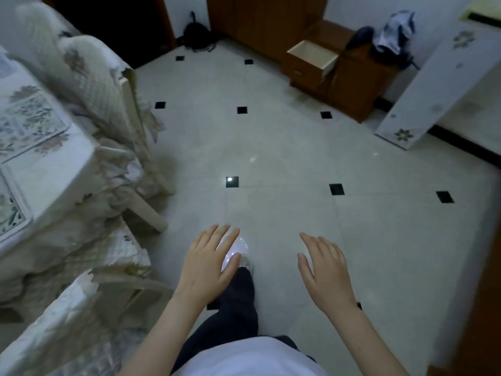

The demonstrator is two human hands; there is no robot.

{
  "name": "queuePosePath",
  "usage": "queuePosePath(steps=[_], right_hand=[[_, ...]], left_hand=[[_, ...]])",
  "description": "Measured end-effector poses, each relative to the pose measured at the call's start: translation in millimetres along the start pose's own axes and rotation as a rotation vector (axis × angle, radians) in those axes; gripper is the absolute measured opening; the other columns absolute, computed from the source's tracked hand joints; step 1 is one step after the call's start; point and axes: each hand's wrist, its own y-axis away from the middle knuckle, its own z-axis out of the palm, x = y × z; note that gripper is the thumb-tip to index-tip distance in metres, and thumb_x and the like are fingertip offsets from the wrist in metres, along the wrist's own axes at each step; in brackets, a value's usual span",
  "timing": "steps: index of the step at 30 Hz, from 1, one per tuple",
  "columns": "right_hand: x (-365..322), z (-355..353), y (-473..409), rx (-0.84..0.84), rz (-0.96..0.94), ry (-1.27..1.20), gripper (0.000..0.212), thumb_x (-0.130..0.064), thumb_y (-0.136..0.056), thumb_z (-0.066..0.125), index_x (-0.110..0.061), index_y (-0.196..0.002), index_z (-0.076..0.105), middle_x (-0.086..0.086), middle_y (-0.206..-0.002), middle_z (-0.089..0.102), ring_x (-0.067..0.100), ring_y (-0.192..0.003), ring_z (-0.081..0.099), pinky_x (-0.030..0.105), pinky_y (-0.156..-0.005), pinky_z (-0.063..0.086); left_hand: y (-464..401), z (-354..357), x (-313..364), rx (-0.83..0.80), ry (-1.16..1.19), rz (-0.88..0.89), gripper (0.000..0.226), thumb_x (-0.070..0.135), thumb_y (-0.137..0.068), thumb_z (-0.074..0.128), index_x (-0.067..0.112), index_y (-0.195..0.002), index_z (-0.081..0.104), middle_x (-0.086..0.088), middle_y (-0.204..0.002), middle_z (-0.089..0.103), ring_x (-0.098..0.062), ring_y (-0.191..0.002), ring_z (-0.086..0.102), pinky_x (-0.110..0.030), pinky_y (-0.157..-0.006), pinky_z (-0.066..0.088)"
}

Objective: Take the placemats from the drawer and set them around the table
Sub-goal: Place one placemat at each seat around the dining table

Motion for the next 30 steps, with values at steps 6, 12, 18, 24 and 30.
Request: queuePosePath(steps=[6,12,18,24,30], right_hand=[[1,-3,-147,-0.017,-0.072,0.023,0.052,-0.041,-0.096,0.026,-0.016,-0.138,0.047,-0.001,-0.127,0.059,0.024,-0.124,0.049,0.047,-0.106,0.036],[-6,-35,-294,0.046,-0.090,0.000,0.053,-0.041,-0.096,0.026,-0.015,-0.137,0.047,0.000,-0.129,0.058,0.024,-0.123,0.049,0.047,-0.107,0.035],[11,-49,-432,0.047,-0.154,0.001,0.053,-0.040,-0.097,0.027,-0.014,-0.137,0.047,0.002,-0.127,0.059,0.025,-0.120,0.050,0.049,-0.105,0.037],[49,-52,-593,-0.045,-0.255,0.025,0.056,-0.044,-0.096,0.025,-0.015,-0.139,0.046,0.002,-0.131,0.057,0.024,-0.122,0.049,0.046,-0.106,0.036],[46,-75,-740,-0.136,-0.416,0.062,0.056,-0.044,-0.096,0.024,-0.016,-0.138,0.046,0.002,-0.129,0.058,0.023,-0.119,0.051,0.043,-0.106,0.037]], left_hand=[[-112,-6,-39,0.029,0.010,-0.115,0.057,0.052,-0.097,0.022,0.024,-0.142,0.043,0.002,-0.145,0.046,-0.022,-0.137,0.037,-0.037,-0.111,0.031],[-260,-49,-71,0.092,-0.054,-0.128,0.056,0.050,-0.097,0.022,0.023,-0.142,0.043,0.000,-0.145,0.046,-0.023,-0.136,0.038,-0.035,-0.112,0.025],[-377,-60,-88,0.137,-0.041,-0.212,0.055,0.046,-0.097,0.024,0.020,-0.140,0.046,-0.002,-0.142,0.049,-0.025,-0.133,0.041,-0.032,-0.109,0.024],[-493,-48,-99,0.177,-0.034,-0.419,0.060,0.050,-0.096,0.018,0.021,-0.141,0.045,-0.002,-0.142,0.049,-0.025,-0.133,0.041,-0.036,-0.108,0.030],[-592,-69,-101,0.254,-0.018,-0.585,0.059,0.050,-0.097,0.018,0.021,-0.140,0.046,-0.002,-0.141,0.050,-0.025,-0.133,0.041,-0.038,-0.108,0.033]])
